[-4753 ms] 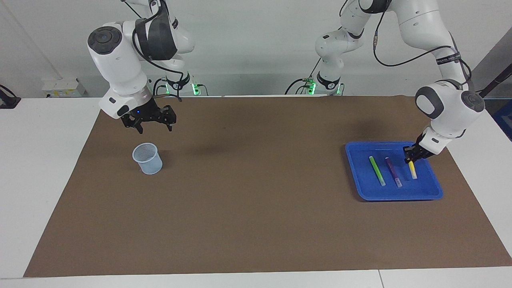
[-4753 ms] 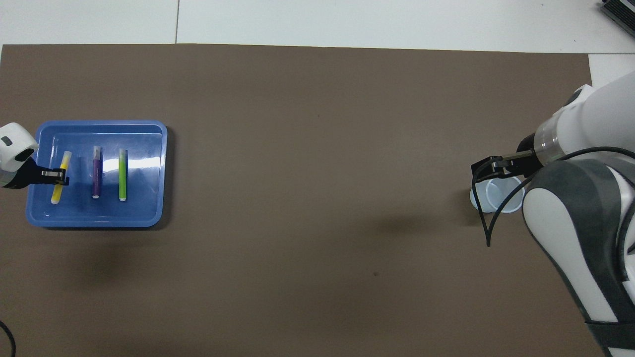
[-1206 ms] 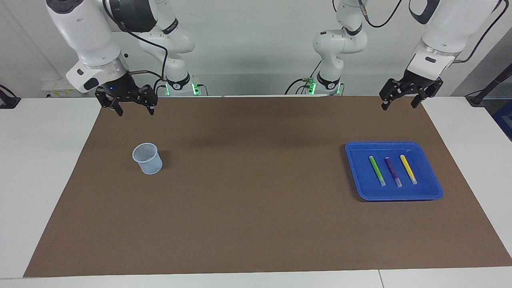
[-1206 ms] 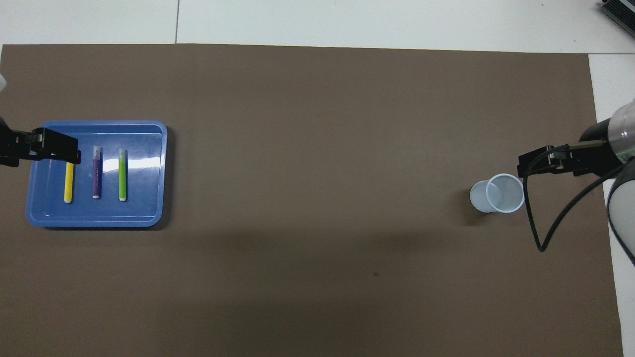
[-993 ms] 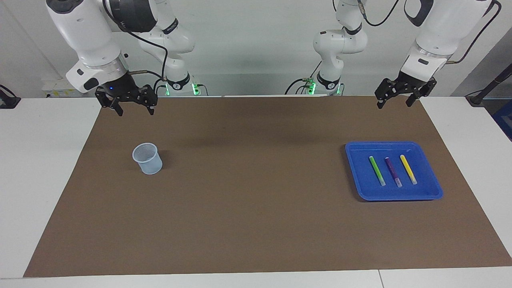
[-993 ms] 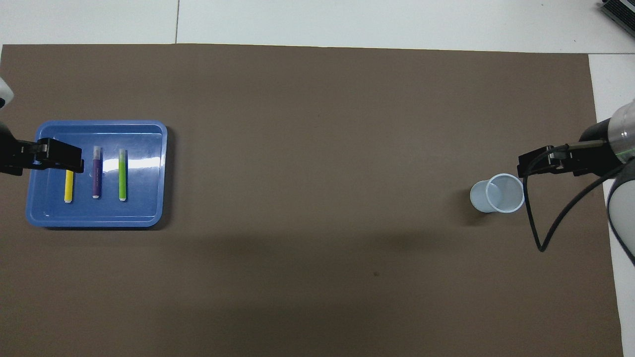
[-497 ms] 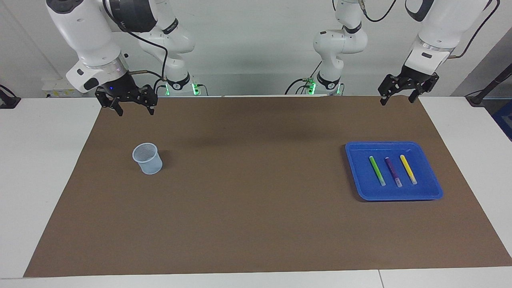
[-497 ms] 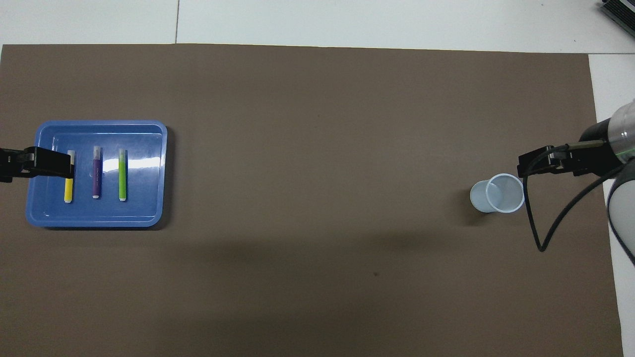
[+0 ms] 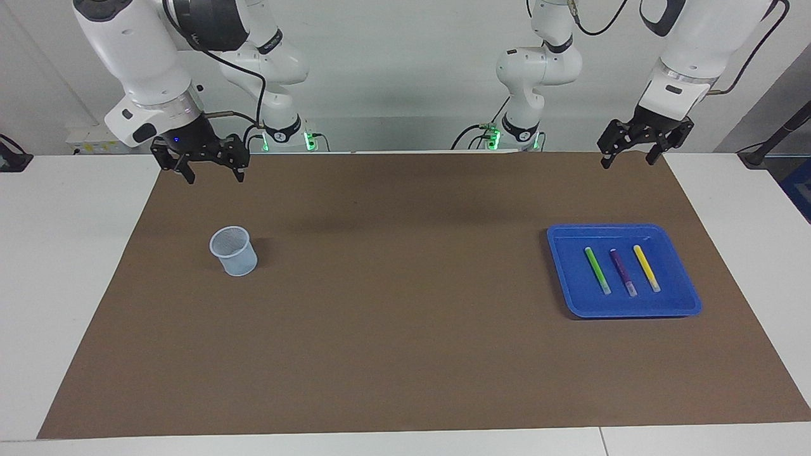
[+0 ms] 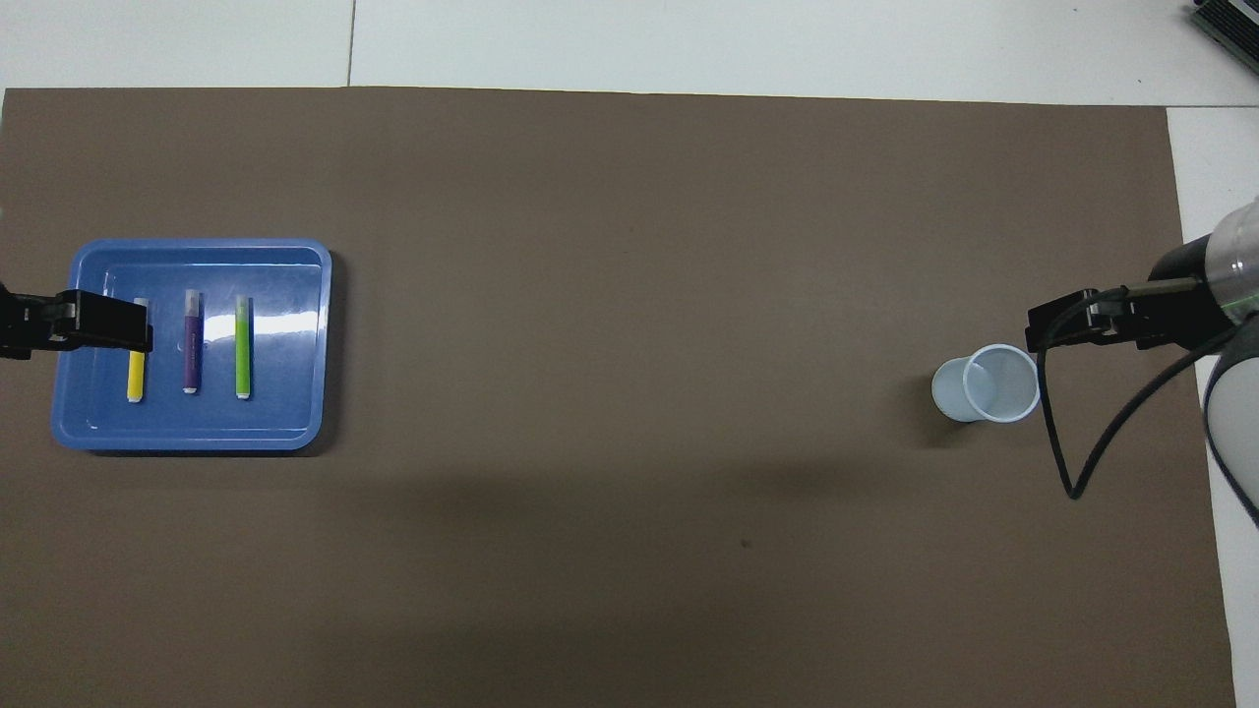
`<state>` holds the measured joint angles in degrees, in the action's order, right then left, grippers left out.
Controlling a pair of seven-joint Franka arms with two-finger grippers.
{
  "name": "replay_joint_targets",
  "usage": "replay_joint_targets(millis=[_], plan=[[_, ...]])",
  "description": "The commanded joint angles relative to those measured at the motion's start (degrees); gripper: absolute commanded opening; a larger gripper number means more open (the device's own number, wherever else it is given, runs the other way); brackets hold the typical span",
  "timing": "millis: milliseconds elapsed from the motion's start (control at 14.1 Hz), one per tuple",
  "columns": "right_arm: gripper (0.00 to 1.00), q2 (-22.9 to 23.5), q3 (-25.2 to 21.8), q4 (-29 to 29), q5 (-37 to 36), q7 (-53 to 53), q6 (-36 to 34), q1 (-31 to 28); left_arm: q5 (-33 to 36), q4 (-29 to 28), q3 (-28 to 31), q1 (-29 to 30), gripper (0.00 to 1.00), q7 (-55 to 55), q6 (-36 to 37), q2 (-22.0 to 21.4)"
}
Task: Right arm passes pens to left for tray arrangement
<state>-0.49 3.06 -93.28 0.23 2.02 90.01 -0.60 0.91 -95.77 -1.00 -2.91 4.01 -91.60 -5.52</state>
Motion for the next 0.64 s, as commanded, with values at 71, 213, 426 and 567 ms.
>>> replay_joint_targets(millis=[71,213,426,567], plan=[[1.00,-1.10,0.01,-1.38,1.00,0.44,0.52,-0.45,0.15,-1.43,0.65,-1.05,1.00,0.56,-0.33,-1.42],[1.00,-1.10,0.01,-1.38,1.00,0.44,0.52,-0.45,0.15,-1.43,0.65,-1.05,1.00,0.56,-0.24,-1.42],[1.00,-1.10,0.01,-1.38,1.00,0.44,0.52,-0.45,-0.12,-1.26,0.73,-1.14,1.00,0.56,0.02,-1.34],[1.00,-1.10,0.01,-1.38,1.00,0.44,0.52,-0.54,-0.38,-1.26,0.65,-1.05,1.00,0.56,0.11,-1.34]])
